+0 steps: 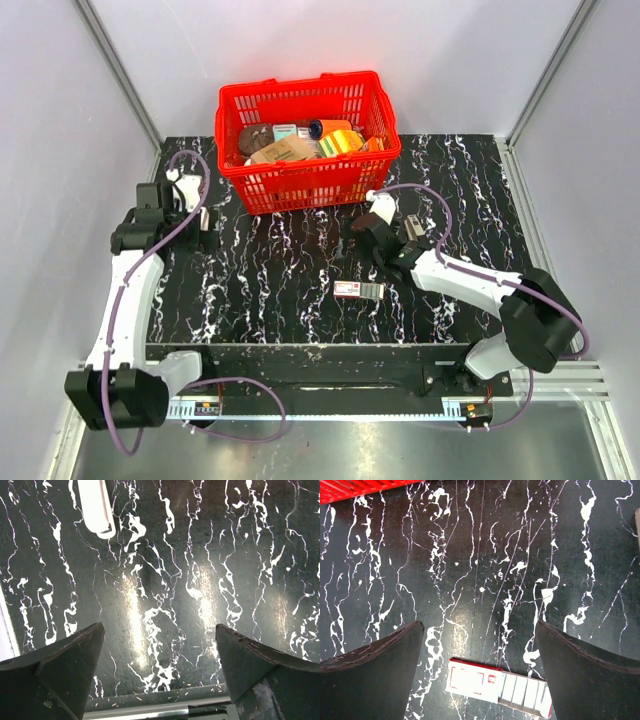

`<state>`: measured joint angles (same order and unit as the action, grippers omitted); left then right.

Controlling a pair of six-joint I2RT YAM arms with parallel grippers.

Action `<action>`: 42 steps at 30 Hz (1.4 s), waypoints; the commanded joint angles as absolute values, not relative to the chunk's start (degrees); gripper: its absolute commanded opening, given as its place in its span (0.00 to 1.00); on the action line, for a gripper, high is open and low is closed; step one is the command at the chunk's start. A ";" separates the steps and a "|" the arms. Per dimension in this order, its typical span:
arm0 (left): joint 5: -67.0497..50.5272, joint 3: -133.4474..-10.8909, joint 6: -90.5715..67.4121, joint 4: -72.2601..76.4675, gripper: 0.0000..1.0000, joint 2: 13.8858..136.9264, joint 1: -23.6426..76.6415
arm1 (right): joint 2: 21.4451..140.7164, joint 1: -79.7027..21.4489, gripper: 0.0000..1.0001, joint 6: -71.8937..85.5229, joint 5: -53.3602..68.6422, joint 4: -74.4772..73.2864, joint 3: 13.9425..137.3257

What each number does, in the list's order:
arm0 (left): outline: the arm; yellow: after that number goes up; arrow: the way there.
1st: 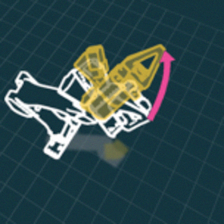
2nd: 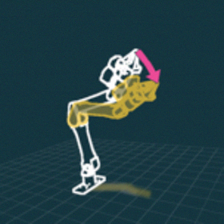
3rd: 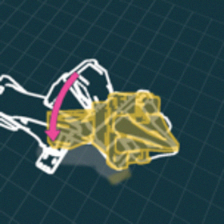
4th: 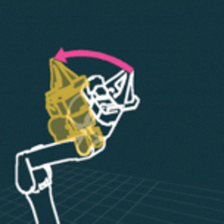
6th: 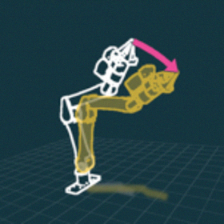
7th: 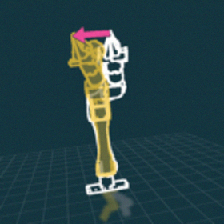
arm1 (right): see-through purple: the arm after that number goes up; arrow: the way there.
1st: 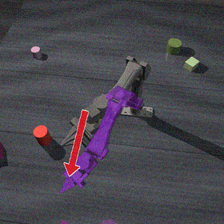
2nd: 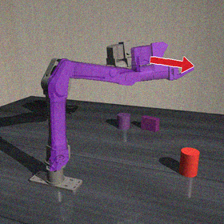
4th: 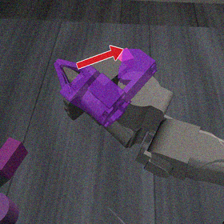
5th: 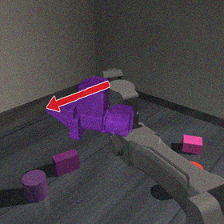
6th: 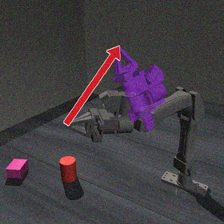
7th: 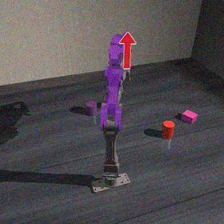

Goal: Unload the staples from the stapler

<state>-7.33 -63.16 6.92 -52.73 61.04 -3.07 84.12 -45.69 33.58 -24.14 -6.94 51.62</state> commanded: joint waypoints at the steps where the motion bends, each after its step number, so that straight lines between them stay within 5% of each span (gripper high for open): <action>1: -5.45 -64.86 6.59 -45.45 0.99 65.11 -3.34 | 82.36 -45.70 0.99 29.72 -28.56 -5.72 53.71; 16: 4.65 -66.70 3.87 -30.59 0.99 86.82 -4.04 | 70.84 -46.14 0.99 28.73 -11.60 9.93 36.49; 27: 9.84 -72.33 5.01 -27.95 0.98 97.99 -4.22 | 60.12 -51.41 1.00 27.78 -22.58 14.15 30.06; 31: 9.23 -73.21 5.10 -28.21 0.74 100.81 -4.22 | 62.48 -53.26 1.00 24.79 -25.39 10.65 33.74; 35: 7.91 -71.99 5.36 -27.95 0.44 101.69 -4.22 | 64.16 -54.75 0.88 22.15 -27.33 8.35 36.38; 42: 5.72 -68.91 5.63 -28.21 0.37 101.08 -4.22 | 63.11 -55.98 0.88 20.30 -29.62 7.65 36.83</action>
